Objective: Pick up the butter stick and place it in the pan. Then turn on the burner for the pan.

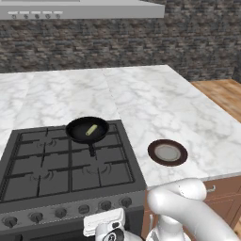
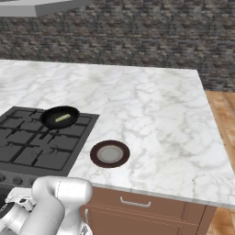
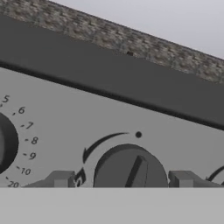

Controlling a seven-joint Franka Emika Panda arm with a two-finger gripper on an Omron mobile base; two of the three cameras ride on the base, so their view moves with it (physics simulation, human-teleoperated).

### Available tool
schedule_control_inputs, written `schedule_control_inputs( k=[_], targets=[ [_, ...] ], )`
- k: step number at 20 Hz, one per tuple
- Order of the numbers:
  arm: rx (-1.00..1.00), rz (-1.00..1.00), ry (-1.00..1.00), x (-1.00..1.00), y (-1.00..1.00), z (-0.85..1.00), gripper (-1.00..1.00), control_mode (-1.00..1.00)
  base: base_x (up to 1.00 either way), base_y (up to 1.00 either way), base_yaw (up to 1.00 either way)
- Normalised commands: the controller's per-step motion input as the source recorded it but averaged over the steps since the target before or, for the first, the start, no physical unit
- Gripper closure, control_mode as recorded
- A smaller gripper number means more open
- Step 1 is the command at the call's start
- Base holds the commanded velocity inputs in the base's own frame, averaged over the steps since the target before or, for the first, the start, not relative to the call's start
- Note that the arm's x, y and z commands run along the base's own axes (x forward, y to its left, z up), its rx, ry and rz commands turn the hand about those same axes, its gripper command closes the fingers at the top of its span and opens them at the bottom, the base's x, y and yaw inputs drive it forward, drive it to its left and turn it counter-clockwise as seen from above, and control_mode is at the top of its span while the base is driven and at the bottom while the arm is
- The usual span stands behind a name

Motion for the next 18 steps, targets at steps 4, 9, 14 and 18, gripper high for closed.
schedule_control_inputs(
  k=[4, 9, 14, 18],
  targets=[
    [0.03, 0.00, 0.01, 0.15, 0.00, -0.18, 1.00, -1.00, 0.00, 0.00, 0.00],
    [0.02, 0.00, 0.03, 0.10, 0.00, -0.11, 1.00, -1.00, 0.00, 0.00, 0.00],
    [-0.12, 0.00, 0.07, 0.03, 0.00, -0.07, 1.00, -1.00, 0.00, 0.00, 0.00],
    [-0.25, 0.00, 0.00, 0.00, 0.00, 0.00, 1.00, -1.00, 0.00, 0.00, 0.00]
  ],
)
